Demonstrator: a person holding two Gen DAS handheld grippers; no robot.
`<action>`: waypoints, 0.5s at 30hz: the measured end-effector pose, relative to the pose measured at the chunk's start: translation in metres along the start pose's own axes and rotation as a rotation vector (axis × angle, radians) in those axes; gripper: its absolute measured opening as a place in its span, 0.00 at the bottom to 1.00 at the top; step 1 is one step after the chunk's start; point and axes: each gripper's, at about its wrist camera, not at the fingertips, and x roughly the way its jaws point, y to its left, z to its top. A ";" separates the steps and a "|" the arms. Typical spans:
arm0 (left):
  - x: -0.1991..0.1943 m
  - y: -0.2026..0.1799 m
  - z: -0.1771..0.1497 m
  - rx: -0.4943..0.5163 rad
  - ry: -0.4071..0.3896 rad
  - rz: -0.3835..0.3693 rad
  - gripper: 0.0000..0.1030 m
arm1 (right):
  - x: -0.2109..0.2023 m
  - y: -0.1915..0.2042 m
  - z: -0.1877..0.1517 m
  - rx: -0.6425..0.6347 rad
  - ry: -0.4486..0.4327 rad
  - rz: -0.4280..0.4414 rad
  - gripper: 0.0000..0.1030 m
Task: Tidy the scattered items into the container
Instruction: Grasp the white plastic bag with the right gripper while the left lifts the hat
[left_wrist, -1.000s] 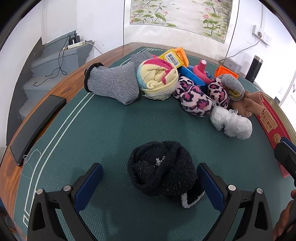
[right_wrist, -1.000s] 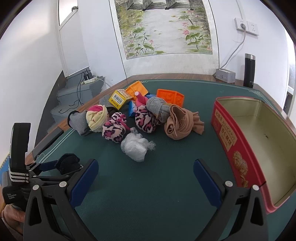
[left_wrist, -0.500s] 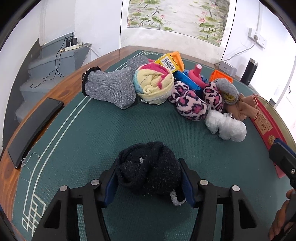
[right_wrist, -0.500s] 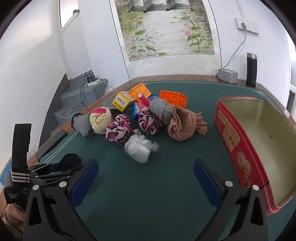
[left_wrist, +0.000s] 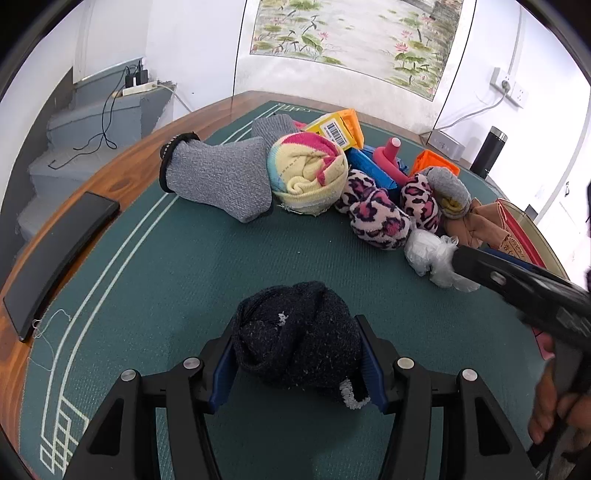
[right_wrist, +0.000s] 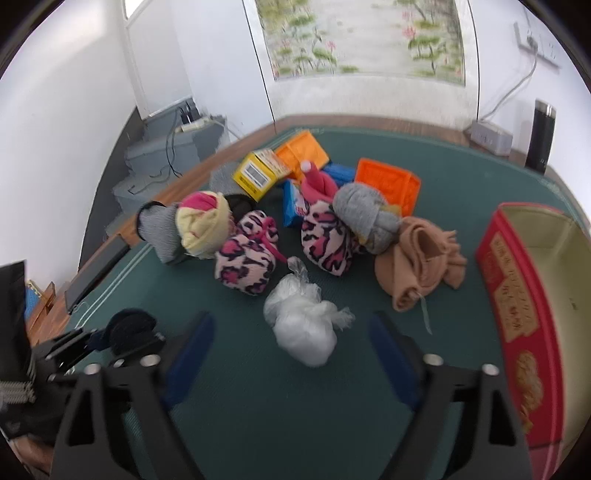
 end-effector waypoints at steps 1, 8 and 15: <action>0.000 0.000 0.000 0.002 -0.001 -0.001 0.58 | 0.008 -0.002 0.001 0.011 0.021 0.002 0.69; 0.001 -0.001 -0.001 0.009 -0.005 0.007 0.58 | 0.029 -0.006 -0.005 0.010 0.071 -0.018 0.39; 0.001 -0.004 0.001 -0.007 -0.001 0.012 0.58 | 0.007 -0.006 -0.005 0.011 -0.011 -0.004 0.35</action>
